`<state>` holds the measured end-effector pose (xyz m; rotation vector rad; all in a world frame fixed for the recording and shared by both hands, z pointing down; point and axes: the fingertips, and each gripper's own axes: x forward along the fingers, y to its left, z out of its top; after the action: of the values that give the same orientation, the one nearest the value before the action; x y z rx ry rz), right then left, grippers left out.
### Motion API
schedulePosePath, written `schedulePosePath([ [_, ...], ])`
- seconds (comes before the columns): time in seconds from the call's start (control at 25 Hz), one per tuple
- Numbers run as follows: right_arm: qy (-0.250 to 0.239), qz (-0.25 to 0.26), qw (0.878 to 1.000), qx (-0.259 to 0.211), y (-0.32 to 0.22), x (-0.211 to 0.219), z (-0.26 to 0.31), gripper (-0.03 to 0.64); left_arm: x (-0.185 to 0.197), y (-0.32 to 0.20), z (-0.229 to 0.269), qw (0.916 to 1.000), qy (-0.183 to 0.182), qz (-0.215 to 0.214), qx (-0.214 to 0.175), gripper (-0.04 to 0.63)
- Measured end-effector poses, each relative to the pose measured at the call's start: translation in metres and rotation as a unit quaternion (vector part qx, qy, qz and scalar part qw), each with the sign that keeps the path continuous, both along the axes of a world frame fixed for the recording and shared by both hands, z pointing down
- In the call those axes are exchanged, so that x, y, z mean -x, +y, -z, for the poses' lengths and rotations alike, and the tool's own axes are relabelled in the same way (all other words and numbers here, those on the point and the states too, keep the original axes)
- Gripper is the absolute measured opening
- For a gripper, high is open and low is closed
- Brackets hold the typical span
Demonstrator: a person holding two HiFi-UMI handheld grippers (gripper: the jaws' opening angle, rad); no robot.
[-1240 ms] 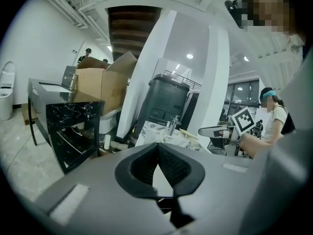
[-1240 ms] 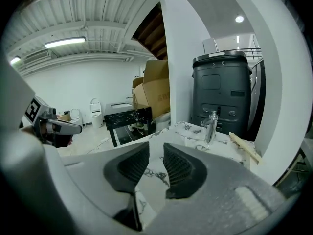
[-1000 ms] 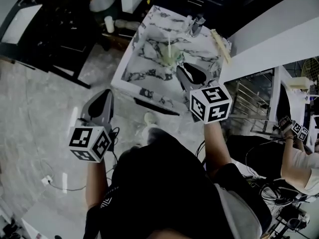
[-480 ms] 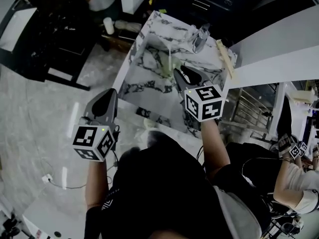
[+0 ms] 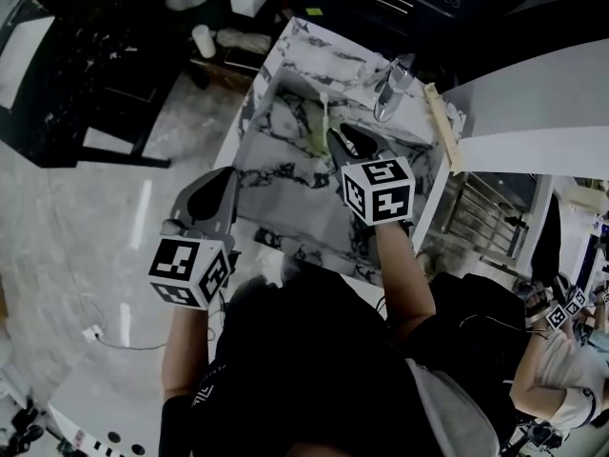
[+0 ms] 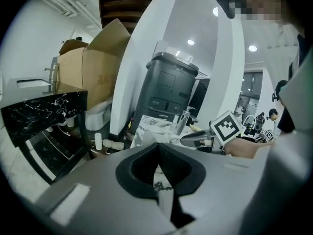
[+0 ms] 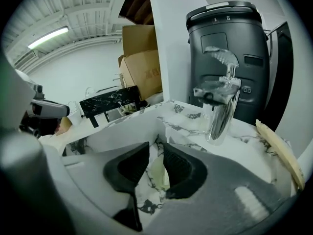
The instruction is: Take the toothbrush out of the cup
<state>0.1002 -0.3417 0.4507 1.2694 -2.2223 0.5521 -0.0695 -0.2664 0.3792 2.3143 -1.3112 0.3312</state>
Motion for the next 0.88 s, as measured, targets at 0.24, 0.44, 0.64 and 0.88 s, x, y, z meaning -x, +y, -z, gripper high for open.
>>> schedulePosePath([
  [0.24, -0.001, -0.003, 1.000, 0.016, -0.016, -0.004, -0.023, 0.096, -0.019, -0.016, -0.010, 0.9999, -0.004, -0.003, 0.015, 0.015],
  [0.44, -0.004, 0.001, 1.000, 0.026, -0.027, -0.004, -0.039, 0.097, -0.032, -0.021, -0.020, 0.9994, -0.014, -0.010, 0.030, 0.015],
  [0.64, 0.002, 0.007, 1.000, 0.028, -0.036, 0.001, -0.051, 0.096, -0.033, -0.024, -0.027, 0.9990, -0.017, -0.005, 0.041, 0.015],
  [0.88, 0.006, 0.013, 0.999, 0.030, -0.046, 0.005, -0.062, 0.095, -0.036, -0.025, -0.033, 0.9985, -0.021, -0.003, 0.051, 0.015],
])
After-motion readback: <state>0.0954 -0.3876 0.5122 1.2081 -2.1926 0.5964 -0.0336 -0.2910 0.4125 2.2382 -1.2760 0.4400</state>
